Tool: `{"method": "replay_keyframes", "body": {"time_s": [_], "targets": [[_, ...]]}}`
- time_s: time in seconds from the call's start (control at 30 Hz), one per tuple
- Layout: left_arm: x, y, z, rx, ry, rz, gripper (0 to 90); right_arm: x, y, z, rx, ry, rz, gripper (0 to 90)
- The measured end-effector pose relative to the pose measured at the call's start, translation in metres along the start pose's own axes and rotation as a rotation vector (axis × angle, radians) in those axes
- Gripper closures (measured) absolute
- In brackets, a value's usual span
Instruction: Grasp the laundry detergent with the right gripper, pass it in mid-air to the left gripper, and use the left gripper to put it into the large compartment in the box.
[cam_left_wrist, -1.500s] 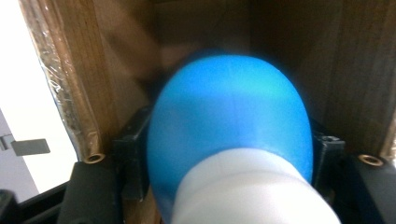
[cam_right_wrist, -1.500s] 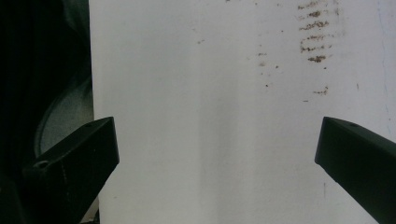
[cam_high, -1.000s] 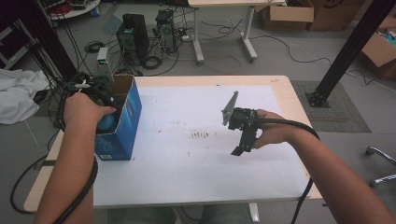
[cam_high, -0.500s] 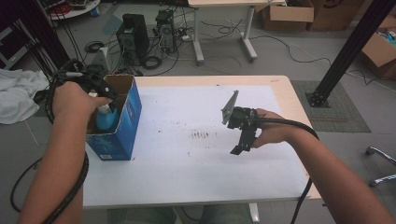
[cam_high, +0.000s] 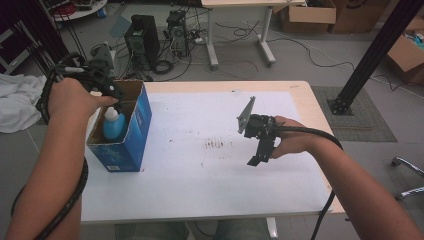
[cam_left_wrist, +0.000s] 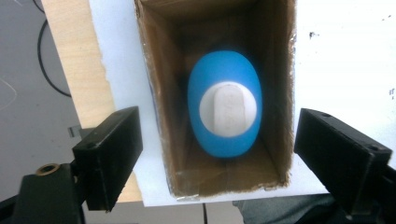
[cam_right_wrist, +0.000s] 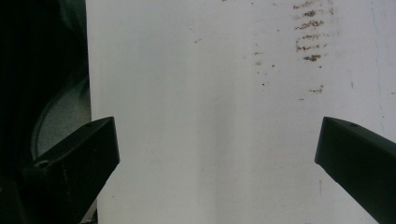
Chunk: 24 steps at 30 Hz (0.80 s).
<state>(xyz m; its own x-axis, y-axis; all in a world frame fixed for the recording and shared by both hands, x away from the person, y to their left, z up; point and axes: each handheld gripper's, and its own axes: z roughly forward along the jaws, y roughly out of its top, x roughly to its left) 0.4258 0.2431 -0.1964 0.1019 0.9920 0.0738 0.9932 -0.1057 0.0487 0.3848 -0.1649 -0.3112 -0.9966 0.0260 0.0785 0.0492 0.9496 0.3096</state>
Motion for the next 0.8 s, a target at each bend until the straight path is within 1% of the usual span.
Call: {"method": "replay_keyframes", "body": {"time_s": [0.07,0.1,0.17,0.2,0.23,0.33,0.43,0.6,0.63,0.7,0.8], "targets": [[-0.002,0.000,-0.005,-0.012,-0.002,0.014,15.4,0.000,0.000,-0.001,0.002,-0.002,0.004,0.0],[-0.003,0.001,-0.007,-0.014,-0.009,0.028,15.2,0.000,0.000,-0.002,0.003,-0.002,0.003,0.0],[-0.005,0.002,-0.010,-0.001,-0.016,0.057,13.5,0.000,0.000,-0.003,0.006,-0.003,0.001,0.0],[-0.007,0.002,-0.011,-0.004,-0.019,0.061,13.0,0.001,0.000,-0.003,0.006,-0.005,0.004,0.0],[-0.008,0.003,-0.013,-0.003,-0.020,0.077,12.2,0.001,0.000,-0.004,0.006,-0.005,0.006,0.0],[-0.013,0.004,-0.018,-0.011,-0.031,0.093,10.9,0.001,0.000,-0.005,0.004,-0.007,0.002,0.0],[-0.017,0.005,-0.023,-0.012,-0.031,0.116,10.4,0.001,0.000,-0.006,0.008,-0.006,0.003,0.0],[-0.027,0.007,-0.030,-0.014,-0.052,0.156,6.6,0.001,-0.001,-0.007,0.011,-0.007,0.009,0.0],[-0.027,0.007,-0.030,-0.014,-0.052,0.156,5.5,0.001,-0.001,-0.007,0.011,-0.007,0.009,0.0],[-0.032,0.008,-0.032,-0.010,-0.063,0.185,4.7,0.001,-0.002,-0.008,0.013,-0.007,0.012,0.0],[-0.040,0.010,-0.032,-0.002,-0.083,0.232,0.6,0.000,-0.003,-0.008,0.015,-0.007,0.016,0.0]]}}
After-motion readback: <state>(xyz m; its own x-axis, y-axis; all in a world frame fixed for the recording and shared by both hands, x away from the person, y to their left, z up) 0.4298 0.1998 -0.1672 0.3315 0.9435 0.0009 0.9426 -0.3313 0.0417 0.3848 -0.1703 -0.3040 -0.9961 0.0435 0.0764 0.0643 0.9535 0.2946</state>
